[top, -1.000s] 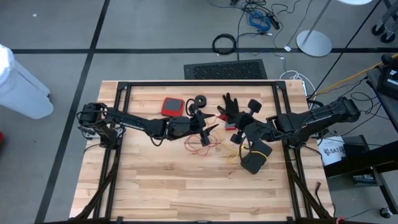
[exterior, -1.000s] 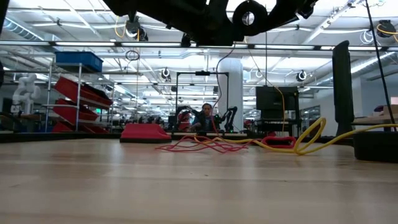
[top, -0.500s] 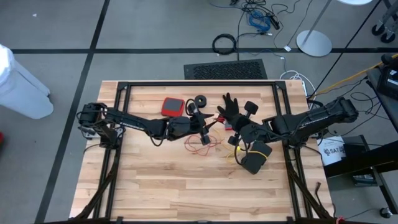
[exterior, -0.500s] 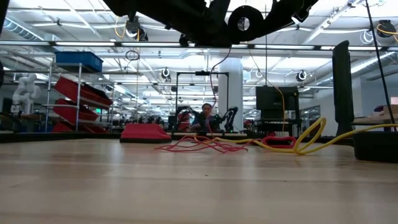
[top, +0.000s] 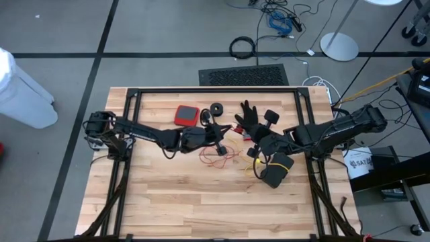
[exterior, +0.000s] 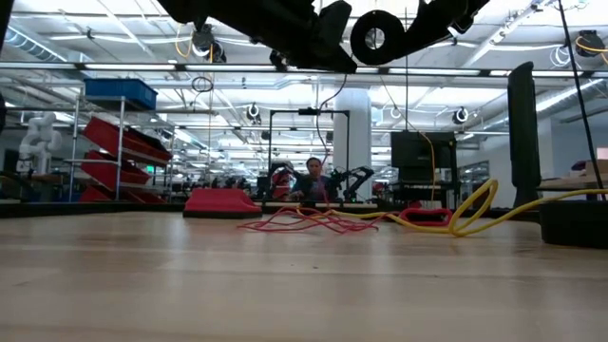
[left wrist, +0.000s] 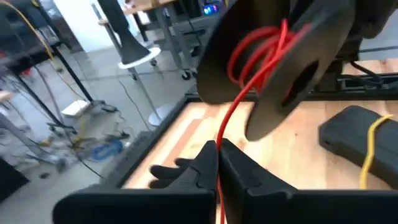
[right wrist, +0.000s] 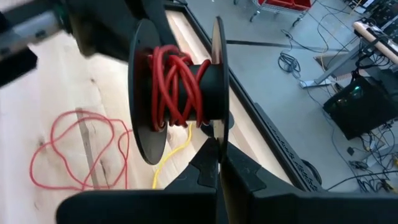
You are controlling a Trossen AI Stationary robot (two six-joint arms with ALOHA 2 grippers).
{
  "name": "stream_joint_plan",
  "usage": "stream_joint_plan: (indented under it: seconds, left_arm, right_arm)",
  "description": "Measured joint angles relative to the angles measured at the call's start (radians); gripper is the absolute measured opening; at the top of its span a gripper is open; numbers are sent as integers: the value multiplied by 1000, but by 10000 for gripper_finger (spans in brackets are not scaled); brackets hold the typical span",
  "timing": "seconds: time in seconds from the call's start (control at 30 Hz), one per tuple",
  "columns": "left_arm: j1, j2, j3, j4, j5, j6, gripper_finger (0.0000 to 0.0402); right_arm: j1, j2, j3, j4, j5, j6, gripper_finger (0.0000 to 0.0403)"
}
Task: Coil cords
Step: Uncoil the red wire from the spool
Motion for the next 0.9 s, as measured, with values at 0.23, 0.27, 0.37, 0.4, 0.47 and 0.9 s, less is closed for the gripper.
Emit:
stream_joint_plan:
  seconds: [0.23,0.27,0.37,0.4,0.47,0.9]
  left_arm:
    - [-29,0,11,60,-62,77,2]
    - [-34,0,16,61,-62,80,2]
    - [-45,0,31,60,-64,81,1]
    - [-50,0,36,59,-64,81,1]
    - [-61,0,49,60,-48,81,1]
    - [-95,49,62,63,108,-13,0]
  right_arm:
    - [-1,0,0,-85,1,51,0]
    - [-1,0,0,-102,0,60,0]
    - [-3,0,0,-150,-1,88,0]
    - [-5,0,0,-165,-1,100,0]
    - [-14,0,0,-187,1,123,0]
    - [-79,0,0,85,82,-23,0]
